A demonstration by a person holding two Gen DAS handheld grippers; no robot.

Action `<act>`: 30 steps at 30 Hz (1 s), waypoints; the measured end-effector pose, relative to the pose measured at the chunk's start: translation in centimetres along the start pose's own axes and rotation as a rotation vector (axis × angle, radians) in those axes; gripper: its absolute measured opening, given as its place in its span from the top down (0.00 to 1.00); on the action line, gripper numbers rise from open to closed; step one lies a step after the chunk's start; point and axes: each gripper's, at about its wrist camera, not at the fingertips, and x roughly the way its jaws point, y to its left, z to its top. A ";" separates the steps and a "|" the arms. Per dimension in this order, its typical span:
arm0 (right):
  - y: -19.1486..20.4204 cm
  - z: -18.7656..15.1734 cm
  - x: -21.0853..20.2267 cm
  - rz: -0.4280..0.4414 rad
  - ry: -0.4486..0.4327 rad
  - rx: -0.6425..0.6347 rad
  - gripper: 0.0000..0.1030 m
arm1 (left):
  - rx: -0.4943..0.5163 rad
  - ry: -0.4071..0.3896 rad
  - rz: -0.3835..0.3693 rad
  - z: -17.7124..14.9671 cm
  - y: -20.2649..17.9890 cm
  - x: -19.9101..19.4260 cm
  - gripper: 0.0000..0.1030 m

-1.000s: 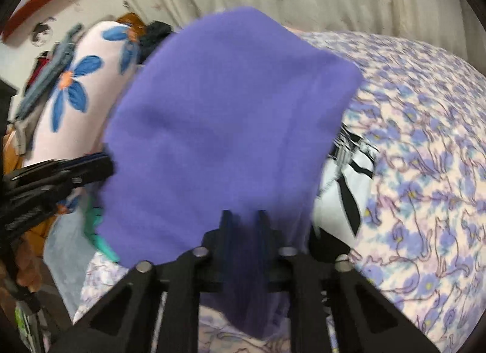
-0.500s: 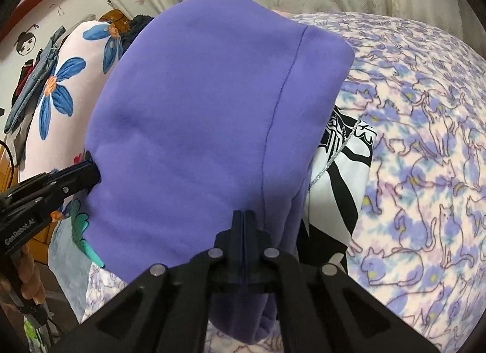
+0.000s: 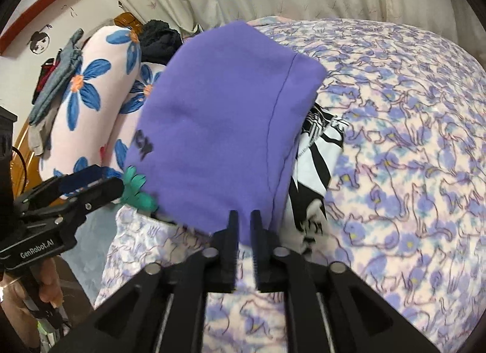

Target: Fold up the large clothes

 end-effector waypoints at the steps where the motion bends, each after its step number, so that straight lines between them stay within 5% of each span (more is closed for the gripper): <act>1: -0.1 -0.6 -0.9 0.001 -0.002 0.001 0.78 | -0.003 -0.003 0.000 -0.3 -0.4 -0.6 0.24; 10: -1.5 -7.4 -8.3 -0.008 0.035 -0.005 0.73 | -0.010 0.010 -0.029 -6.3 -6.6 -7.4 0.23; 21: -5.4 -18.8 -17.0 -0.037 0.100 0.029 0.72 | -0.024 0.080 -0.070 -18.0 -15.7 -13.6 0.23; 25: -6.5 -22.8 -19.1 -0.060 0.114 0.048 0.59 | -0.021 0.090 -0.073 -20.7 -18.4 -15.1 0.23; 30: -8.6 -26.1 -21.3 -0.072 0.110 0.120 0.57 | -0.034 0.093 -0.055 -23.6 -21.0 -16.9 0.23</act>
